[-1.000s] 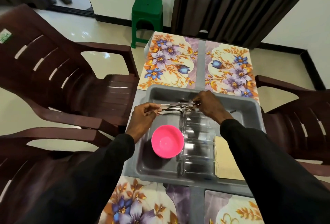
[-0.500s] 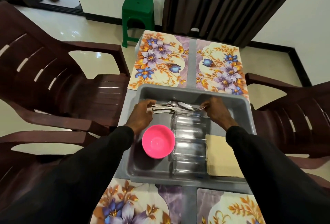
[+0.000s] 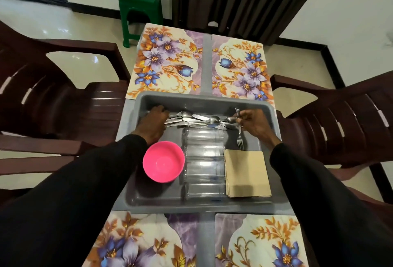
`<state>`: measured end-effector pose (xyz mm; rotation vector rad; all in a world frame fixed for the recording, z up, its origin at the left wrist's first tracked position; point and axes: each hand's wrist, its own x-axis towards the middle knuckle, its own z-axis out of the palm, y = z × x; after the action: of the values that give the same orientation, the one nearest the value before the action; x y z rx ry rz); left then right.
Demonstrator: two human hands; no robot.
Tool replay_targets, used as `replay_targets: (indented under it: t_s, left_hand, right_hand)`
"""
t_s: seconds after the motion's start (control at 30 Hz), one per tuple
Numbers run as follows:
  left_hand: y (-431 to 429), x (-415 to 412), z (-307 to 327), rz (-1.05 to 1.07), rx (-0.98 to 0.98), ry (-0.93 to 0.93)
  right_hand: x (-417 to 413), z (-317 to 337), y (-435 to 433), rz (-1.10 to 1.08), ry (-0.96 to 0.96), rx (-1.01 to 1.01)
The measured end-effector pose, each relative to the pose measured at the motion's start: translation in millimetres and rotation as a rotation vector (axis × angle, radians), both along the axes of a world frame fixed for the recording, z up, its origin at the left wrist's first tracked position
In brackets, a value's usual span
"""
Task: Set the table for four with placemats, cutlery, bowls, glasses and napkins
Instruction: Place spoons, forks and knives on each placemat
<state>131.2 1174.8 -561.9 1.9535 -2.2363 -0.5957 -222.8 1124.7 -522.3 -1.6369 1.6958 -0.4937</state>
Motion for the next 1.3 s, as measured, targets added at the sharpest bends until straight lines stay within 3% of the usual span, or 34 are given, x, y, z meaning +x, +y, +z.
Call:
replay_targets:
  t_s: [0.2,0.4,0.63,1.0,1.13,1.3]
  left_hand:
    - [-8.7,-0.8,-0.6,0.016,0.024,-0.058]
    - [-12.8,3.5,-7.9,0.035,0.007,-0.04]
    - [-12.9,-1.0,-1.4,0.11,-0.021,0.061]
    - [-21.8,6.2,6.2,0.222,0.062,0.263]
    - [-22.6,7.6,8.0,0.227,0.083,0.356]
    - [-22.7,10.3,4.7,0.212,0.153,0.315]
  right_hand:
    - [-9.7,5.4,0.8,0.045,0.157,0.008]
    - [-1.2,-7.3,16.6,0.292,0.411,-0.002]
    - [16.7,-22.0,19.7,0.118,0.544,-0.128]
    - [23.2,-51.1,6.4,0.074,0.454,0.002]
    - [20.6,-48.9,6.9,0.043,0.274,0.034]
    - [16.1,-29.8,6.4,0.049,0.131,-0.04]
